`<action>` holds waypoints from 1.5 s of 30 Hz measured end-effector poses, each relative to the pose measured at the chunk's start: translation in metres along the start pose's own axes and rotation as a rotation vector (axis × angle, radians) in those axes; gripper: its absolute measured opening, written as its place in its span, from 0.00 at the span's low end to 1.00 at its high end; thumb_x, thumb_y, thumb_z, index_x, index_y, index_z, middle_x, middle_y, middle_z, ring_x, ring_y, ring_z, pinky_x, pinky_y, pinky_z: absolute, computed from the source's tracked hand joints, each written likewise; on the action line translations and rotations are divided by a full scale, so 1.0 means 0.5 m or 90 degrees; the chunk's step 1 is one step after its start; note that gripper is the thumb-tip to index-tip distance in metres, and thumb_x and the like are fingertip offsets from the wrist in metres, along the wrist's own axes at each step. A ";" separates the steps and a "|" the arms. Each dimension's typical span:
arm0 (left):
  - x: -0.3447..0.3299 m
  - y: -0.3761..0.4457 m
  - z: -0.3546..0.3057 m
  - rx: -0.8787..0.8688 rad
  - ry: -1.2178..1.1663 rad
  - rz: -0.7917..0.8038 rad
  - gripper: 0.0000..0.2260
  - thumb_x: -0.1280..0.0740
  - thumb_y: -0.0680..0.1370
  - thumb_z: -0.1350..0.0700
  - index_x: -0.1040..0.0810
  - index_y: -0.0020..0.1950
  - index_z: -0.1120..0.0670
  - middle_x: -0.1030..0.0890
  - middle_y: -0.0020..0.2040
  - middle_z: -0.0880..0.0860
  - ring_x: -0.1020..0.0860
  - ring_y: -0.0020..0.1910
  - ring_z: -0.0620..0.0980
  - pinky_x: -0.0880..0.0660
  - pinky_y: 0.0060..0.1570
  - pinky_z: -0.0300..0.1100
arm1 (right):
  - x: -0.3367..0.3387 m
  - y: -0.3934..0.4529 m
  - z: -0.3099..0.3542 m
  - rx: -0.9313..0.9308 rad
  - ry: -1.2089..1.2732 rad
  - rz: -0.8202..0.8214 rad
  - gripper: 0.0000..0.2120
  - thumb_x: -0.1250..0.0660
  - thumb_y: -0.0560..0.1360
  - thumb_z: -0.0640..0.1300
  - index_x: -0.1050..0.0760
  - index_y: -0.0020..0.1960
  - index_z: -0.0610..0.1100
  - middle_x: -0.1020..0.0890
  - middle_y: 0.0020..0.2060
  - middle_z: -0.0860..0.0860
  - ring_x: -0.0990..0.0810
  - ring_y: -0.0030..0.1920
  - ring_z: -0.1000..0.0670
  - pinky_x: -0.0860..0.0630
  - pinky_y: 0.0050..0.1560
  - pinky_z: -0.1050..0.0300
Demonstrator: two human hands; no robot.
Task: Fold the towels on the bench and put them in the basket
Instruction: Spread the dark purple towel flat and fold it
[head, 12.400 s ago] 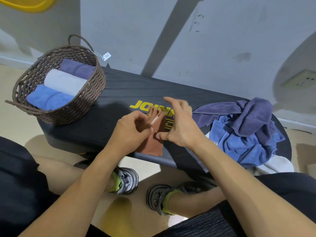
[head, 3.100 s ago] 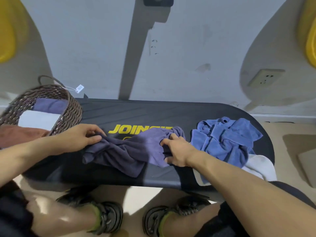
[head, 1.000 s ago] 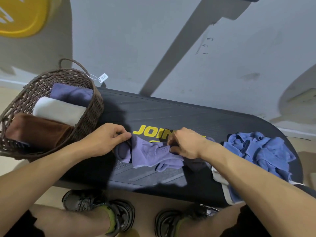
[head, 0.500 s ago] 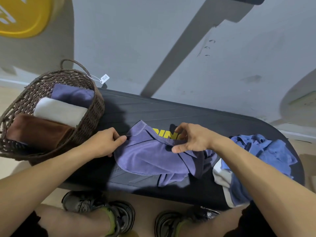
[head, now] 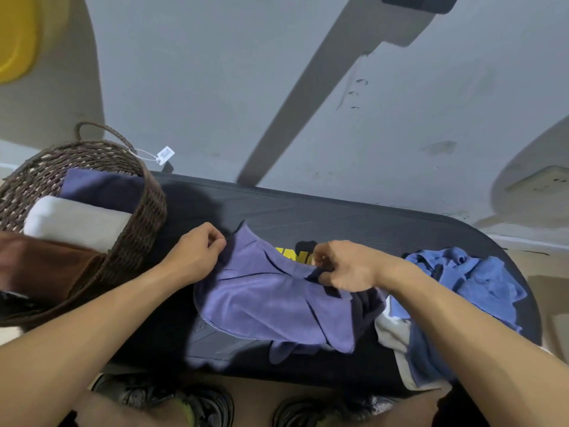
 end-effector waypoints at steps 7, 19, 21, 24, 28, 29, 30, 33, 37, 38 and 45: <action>0.021 0.016 0.027 0.026 -0.174 -0.136 0.06 0.36 0.81 0.54 0.27 0.45 0.46 0.19 0.41 0.48 0.23 0.39 0.45 0.30 0.36 0.42 | 0.080 0.016 -0.101 -0.072 0.369 -0.253 0.02 0.36 0.78 0.41 0.28 0.49 0.43 0.21 0.35 0.46 0.23 0.33 0.47 0.22 0.42 0.44; -0.013 0.025 0.042 0.057 -0.198 -0.059 0.04 0.33 0.79 0.52 0.22 0.46 0.50 0.16 0.36 0.53 0.19 0.38 0.51 0.25 0.38 0.48 | -0.001 0.050 -0.127 -0.223 0.228 -0.167 0.06 0.30 0.74 0.47 0.21 0.39 0.48 0.19 0.36 0.53 0.19 0.42 0.48 0.30 0.36 0.59; -0.002 0.034 0.043 0.060 -0.205 -0.105 0.04 0.34 0.80 0.52 0.24 0.46 0.49 0.16 0.39 0.53 0.20 0.39 0.50 0.26 0.36 0.45 | 0.013 0.045 -0.126 -0.226 0.232 -0.224 0.10 0.29 0.74 0.52 0.25 0.48 0.48 0.20 0.42 0.52 0.20 0.48 0.47 0.30 0.42 0.58; 0.008 0.046 0.051 0.079 -0.216 -0.142 0.04 0.32 0.79 0.50 0.24 0.45 0.48 0.17 0.41 0.50 0.20 0.39 0.46 0.29 0.34 0.41 | 0.005 0.045 -0.122 -0.218 0.183 -0.248 0.29 0.25 0.69 0.59 0.31 0.60 0.46 0.25 0.52 0.49 0.23 0.52 0.46 0.27 0.51 0.55; 0.006 0.056 0.058 0.079 -0.154 -0.132 0.06 0.31 0.78 0.50 0.25 0.43 0.48 0.18 0.37 0.49 0.20 0.37 0.48 0.29 0.33 0.41 | 0.001 0.055 -0.107 -0.171 0.081 -0.318 0.10 0.34 0.77 0.49 0.27 0.53 0.43 0.23 0.51 0.44 0.22 0.51 0.40 0.28 0.46 0.52; 0.008 0.058 0.059 0.083 -0.132 -0.138 0.06 0.32 0.79 0.51 0.25 0.43 0.48 0.18 0.37 0.49 0.21 0.37 0.48 0.30 0.33 0.41 | 0.008 0.058 -0.110 -0.181 0.104 -0.326 0.07 0.36 0.78 0.47 0.26 0.50 0.43 0.21 0.49 0.43 0.22 0.50 0.39 0.29 0.44 0.53; 0.011 0.061 0.061 0.090 -0.114 -0.151 0.06 0.33 0.79 0.51 0.26 0.43 0.48 0.19 0.38 0.49 0.22 0.37 0.47 0.32 0.32 0.41 | 0.014 0.060 -0.117 -0.201 0.131 -0.322 0.07 0.37 0.79 0.46 0.27 0.48 0.42 0.20 0.46 0.43 0.22 0.48 0.38 0.31 0.42 0.53; 0.022 0.063 0.069 0.112 -0.083 -0.184 0.06 0.35 0.79 0.51 0.27 0.43 0.48 0.21 0.41 0.49 0.23 0.39 0.46 0.32 0.32 0.41 | 0.026 0.056 -0.155 -0.284 0.225 -0.294 0.12 0.40 0.78 0.39 0.32 0.36 0.40 0.25 0.33 0.44 0.24 0.39 0.38 0.31 0.34 0.52; 0.020 0.073 0.063 0.118 -0.068 -0.153 0.07 0.32 0.77 0.49 0.24 0.43 0.50 0.19 0.42 0.52 0.20 0.40 0.53 0.20 0.39 0.51 | 0.010 0.037 -0.194 -0.369 0.387 -0.265 0.17 0.40 0.80 0.49 0.29 0.39 0.38 0.21 0.35 0.39 0.16 0.40 0.35 0.20 0.41 0.48; 0.024 0.080 0.057 0.117 -0.072 -0.148 0.08 0.31 0.76 0.47 0.23 0.43 0.50 0.18 0.42 0.53 0.19 0.40 0.55 0.19 0.41 0.54 | 0.013 0.040 -0.188 -0.352 0.343 -0.276 0.20 0.39 0.79 0.57 0.29 0.42 0.38 0.19 0.38 0.40 0.16 0.41 0.37 0.19 0.44 0.49; 0.046 0.116 0.006 0.064 -0.054 -0.230 0.06 0.33 0.78 0.51 0.23 0.45 0.52 0.22 0.39 0.47 0.22 0.43 0.50 0.30 0.44 0.43 | 0.015 0.043 -0.194 -0.309 0.260 -0.327 0.14 0.36 0.76 0.45 0.32 0.34 0.43 0.23 0.34 0.44 0.20 0.39 0.40 0.29 0.36 0.55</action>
Point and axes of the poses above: each hand's wrist, its own y-axis towards the middle knuckle, its own x-axis out of the back of the hand, z = x × y, the point moved 6 cm from there along y, towards the middle knuckle
